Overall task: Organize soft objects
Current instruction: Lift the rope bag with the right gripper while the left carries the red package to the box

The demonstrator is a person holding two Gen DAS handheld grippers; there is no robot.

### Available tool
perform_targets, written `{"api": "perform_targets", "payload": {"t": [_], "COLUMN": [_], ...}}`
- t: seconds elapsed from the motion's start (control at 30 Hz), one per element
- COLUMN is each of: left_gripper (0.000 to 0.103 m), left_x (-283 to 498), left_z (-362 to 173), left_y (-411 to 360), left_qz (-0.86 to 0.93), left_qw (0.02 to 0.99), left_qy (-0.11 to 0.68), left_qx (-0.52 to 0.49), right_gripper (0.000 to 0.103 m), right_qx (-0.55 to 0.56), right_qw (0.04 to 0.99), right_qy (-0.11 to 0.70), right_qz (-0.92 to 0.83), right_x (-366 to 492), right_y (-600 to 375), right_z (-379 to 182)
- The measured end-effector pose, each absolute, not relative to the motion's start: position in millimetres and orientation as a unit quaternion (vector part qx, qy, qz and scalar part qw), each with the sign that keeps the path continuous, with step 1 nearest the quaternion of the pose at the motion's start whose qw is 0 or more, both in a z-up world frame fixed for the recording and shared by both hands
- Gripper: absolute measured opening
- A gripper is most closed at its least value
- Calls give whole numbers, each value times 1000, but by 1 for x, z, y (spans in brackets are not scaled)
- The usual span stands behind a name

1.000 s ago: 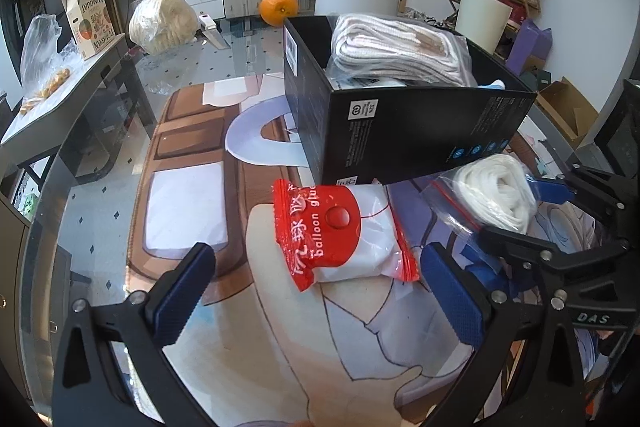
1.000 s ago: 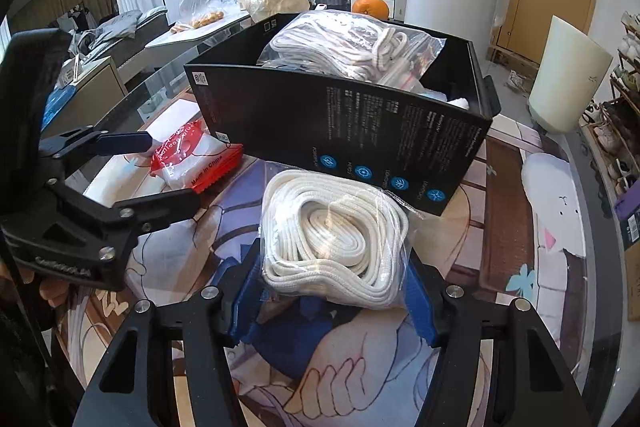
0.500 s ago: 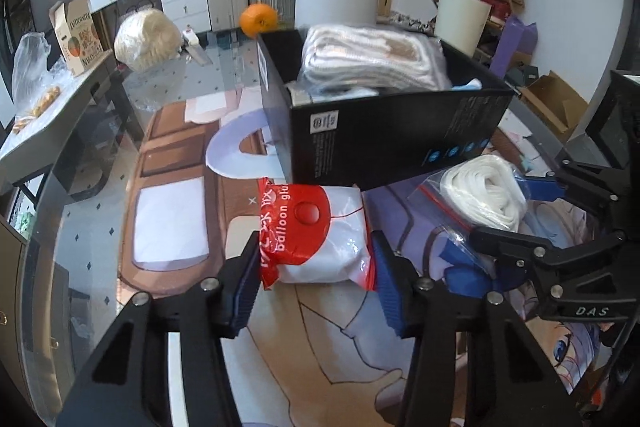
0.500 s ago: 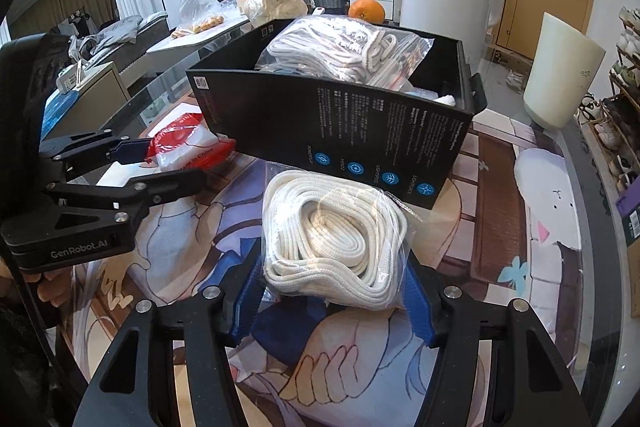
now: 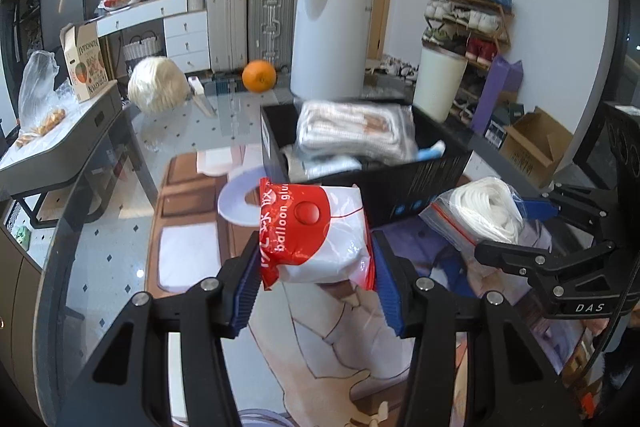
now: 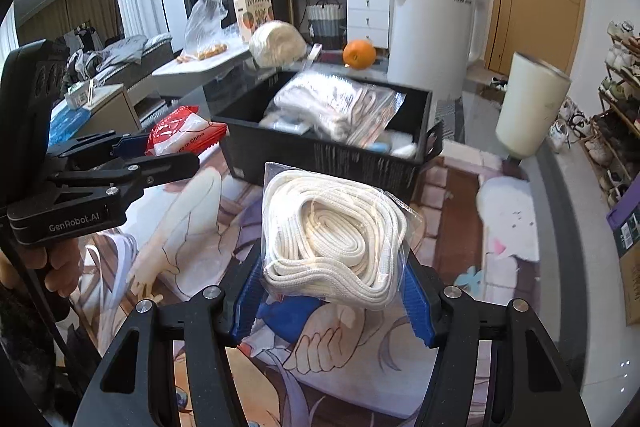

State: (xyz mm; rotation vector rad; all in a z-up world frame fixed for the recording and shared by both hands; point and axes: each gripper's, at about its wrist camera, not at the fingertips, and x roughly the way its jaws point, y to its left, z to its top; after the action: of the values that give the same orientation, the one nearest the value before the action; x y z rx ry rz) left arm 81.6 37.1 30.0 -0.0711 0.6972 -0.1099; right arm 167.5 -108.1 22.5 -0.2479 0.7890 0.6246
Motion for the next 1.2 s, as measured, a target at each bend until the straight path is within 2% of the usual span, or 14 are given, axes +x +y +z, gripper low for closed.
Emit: {"api": "perform_targets", "payload": {"t": [0.47,1.2], "left_gripper": [51,51], "left_x": [114,170], "left_z": [52,41], "left_y": [35,26], "left_qz": [-62,-64], "left_qw": [944,938], "left_qy": [320,339], "left_qx": [-44,-32], "right_gripper": [62,62], "right_qx": [-117,-131], "right_qw": [889,888], "right_qy": [347,341], "right_qz": [275,281], "right_x": [203,248], "right_y": [-109,-82], "right_z": [56,54]}}
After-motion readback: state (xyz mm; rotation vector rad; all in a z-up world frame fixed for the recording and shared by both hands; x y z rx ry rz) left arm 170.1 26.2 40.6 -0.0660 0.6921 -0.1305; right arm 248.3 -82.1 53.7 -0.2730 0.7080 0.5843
